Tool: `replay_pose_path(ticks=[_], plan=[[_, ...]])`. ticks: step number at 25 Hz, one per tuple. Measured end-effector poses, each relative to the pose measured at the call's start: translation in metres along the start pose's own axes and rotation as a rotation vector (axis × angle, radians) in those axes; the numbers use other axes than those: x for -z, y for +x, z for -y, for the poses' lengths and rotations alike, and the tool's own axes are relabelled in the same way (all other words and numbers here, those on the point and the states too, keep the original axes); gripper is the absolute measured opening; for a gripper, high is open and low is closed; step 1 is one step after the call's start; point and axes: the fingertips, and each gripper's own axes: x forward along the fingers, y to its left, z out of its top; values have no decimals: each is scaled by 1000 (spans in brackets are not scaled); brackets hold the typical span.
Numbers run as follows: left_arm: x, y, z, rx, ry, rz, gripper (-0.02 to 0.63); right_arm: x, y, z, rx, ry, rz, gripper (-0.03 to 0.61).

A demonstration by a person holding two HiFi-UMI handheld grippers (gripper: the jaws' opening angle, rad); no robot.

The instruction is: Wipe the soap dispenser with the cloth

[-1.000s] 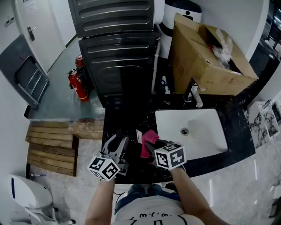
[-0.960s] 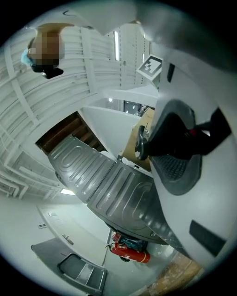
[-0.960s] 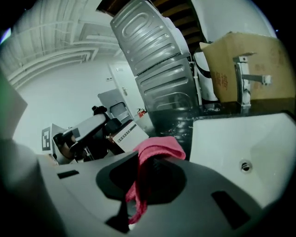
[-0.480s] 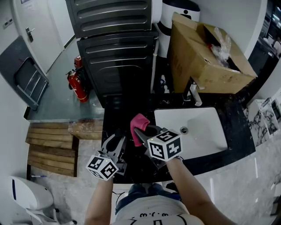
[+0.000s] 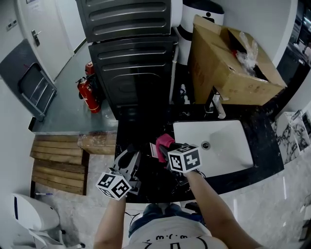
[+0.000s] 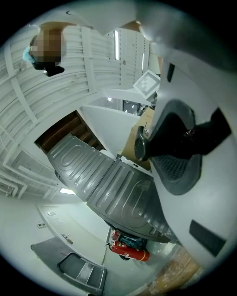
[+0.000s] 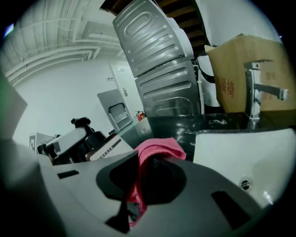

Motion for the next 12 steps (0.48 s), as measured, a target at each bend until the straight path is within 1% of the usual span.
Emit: replay_pose_path(ticks=[3,5,9,10,12], plan=[[-1,4,3,4,16,-11,94,4,-1,4,11,-3,-21,49],[-1,6,3,3,-2,-11,94,1,-9,6,16,27,6,49],[-3,0,-8,-6,-143,42,94,-11,-33,7,4,98,99,49],[-5,-1,-9,2,-169,57,94,-13,-39,8,1,107,117,49],[-13,-3,-6,41,-216,98,94,-18,-51,10,-3,121,149,49]])
